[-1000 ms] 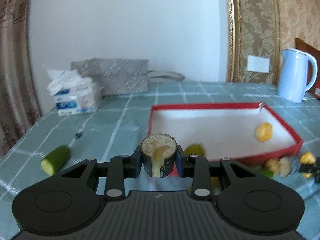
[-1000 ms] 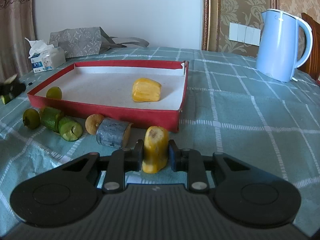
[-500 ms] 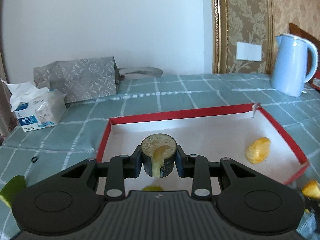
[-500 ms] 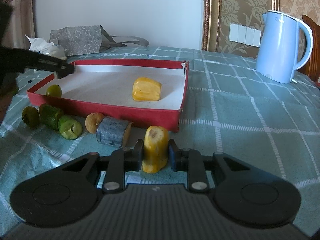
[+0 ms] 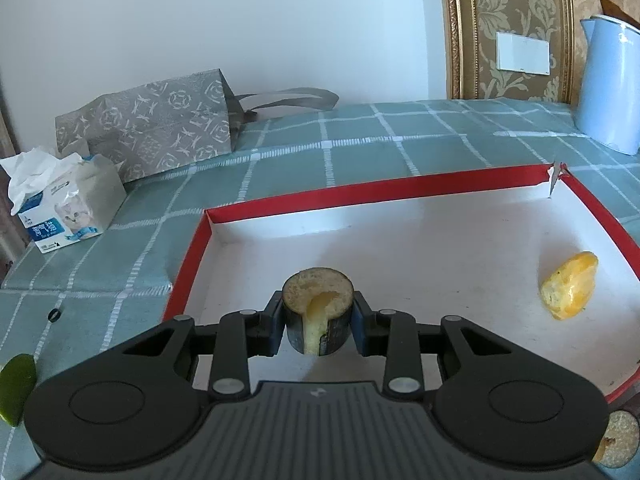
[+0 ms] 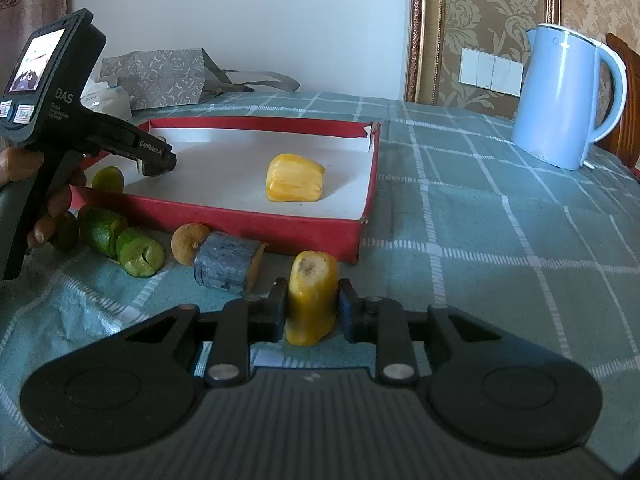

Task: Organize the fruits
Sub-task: 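Lower the eggplant slice into the tray and open the left gripper, then carry the yellow jackfruit piece into the tray and open the right gripper, then move the left tool to the green tomato and close on it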

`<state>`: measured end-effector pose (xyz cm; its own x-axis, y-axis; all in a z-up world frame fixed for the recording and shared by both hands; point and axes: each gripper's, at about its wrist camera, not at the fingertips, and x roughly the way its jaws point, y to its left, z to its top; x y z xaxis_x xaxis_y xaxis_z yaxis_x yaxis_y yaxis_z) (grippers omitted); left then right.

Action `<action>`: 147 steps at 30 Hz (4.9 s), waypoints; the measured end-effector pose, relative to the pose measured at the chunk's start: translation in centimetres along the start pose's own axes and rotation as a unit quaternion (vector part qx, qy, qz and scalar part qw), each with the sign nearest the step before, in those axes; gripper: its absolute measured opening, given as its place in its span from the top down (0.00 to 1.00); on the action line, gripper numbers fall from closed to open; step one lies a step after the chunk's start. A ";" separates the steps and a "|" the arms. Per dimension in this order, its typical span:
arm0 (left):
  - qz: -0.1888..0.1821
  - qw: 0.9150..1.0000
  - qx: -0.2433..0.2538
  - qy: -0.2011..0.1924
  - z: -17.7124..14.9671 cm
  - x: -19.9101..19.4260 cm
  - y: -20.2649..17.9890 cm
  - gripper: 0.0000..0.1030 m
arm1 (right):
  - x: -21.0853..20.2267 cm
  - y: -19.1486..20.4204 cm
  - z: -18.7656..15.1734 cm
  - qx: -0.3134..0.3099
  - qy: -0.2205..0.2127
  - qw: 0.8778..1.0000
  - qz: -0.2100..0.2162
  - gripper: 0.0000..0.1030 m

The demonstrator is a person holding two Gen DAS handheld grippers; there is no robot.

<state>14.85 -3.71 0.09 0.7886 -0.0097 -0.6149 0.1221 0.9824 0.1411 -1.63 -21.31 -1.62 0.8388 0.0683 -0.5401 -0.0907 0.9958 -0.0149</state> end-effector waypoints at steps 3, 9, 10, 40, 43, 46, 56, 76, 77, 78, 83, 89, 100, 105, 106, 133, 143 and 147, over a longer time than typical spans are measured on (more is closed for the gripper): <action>-0.001 1.000 -0.004 0.004 0.1 -0.1 0.2 0.64 | 0.0 0.0 0.0 0.000 0.000 1.000 0.000 0.75; 0.009 0.999 -0.017 -0.032 -0.2 -1.9 0.4 0.39 | 0.0 0.0 0.0 0.000 0.000 1.000 0.000 0.75; 0.012 0.999 -0.018 -0.042 -0.3 -2.4 0.4 0.38 | 0.0 0.0 0.0 0.000 0.000 1.000 0.000 0.75; 0.066 0.984 -0.164 -0.031 -9.8 -9.1 9.9 0.25 | -1.9 -1.7 -0.4 0.050 -0.038 0.998 -0.006 0.76; 0.068 0.985 -0.160 -0.007 -9.9 -8.2 10.0 0.23 | -2.8 -1.7 0.0 0.051 -0.061 0.997 -0.009 0.76; 0.065 0.986 -0.152 -0.006 -10.0 -8.3 9.7 0.22 | -3.0 -1.0 1.4 0.034 -0.069 0.997 -0.007 0.76; 0.068 0.988 -0.139 -0.002 -9.9 -8.1 9.2 0.18 | 2.7 4.1 7.5 -0.039 -0.037 0.998 0.032 0.76; 0.070 0.988 -0.135 -0.001 -9.7 -7.7 9.0 0.10 | 10.8 7.3 9.5 -0.041 0.038 0.998 0.026 0.60; 0.070 0.988 -0.134 -0.001 -9.7 -7.7 9.0 0.10 | 10.4 7.1 9.5 -0.035 0.034 0.998 0.025 0.54; 0.070 0.988 -0.134 -0.001 -9.7 -7.7 9.0 0.10 | 9.9 6.8 9.6 -0.029 0.027 0.999 0.028 0.47; 0.070 0.988 -0.135 -0.001 -9.8 -7.7 9.1 0.10 | 5.6 4.6 9.2 0.006 -0.012 0.999 0.038 0.31; 0.069 0.988 -0.136 -0.001 -9.8 -7.7 9.1 0.10 | 0.7 1.7 6.5 0.032 -0.066 0.997 -0.007 0.28; 0.025 0.986 -0.145 -0.079 -10.0 -10.5 9.1 0.10 | -2.5 -2.3 2.2 0.109 -0.110 0.987 -0.049 0.04; -0.013 0.990 -0.107 -0.093 -10.0 -11.0 7.6 0.10 | -2.4 -2.0 1.9 0.104 -0.100 0.989 -0.045 0.04; -0.014 0.991 -0.096 -0.096 -10.0 -11.1 7.2 0.10 | -2.6 -2.0 1.8 0.105 -0.103 0.988 -0.043 0.04; -0.049 0.997 -0.023 -0.053 -10.3 -9.9 4.7 0.24 | -2.6 -1.6 1.9 0.104 -0.094 0.990 -0.021 0.00; -0.092 0.995 0.025 -0.042 -10.4 -9.9 3.0 0.68 | -2.3 -1.5 1.9 0.100 -0.087 0.991 -0.025 0.00; -0.094 0.994 0.023 -0.041 -10.2 -9.7 2.9 0.68 | -2.4 -1.4 1.9 0.093 -0.092 0.991 -0.037 0.00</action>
<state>1.42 1.18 -1.49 0.7959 -0.2094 -0.5680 0.2976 0.9524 0.0660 -2.46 -22.73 1.29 0.9250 -0.0133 -0.3798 0.0619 0.9913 0.1160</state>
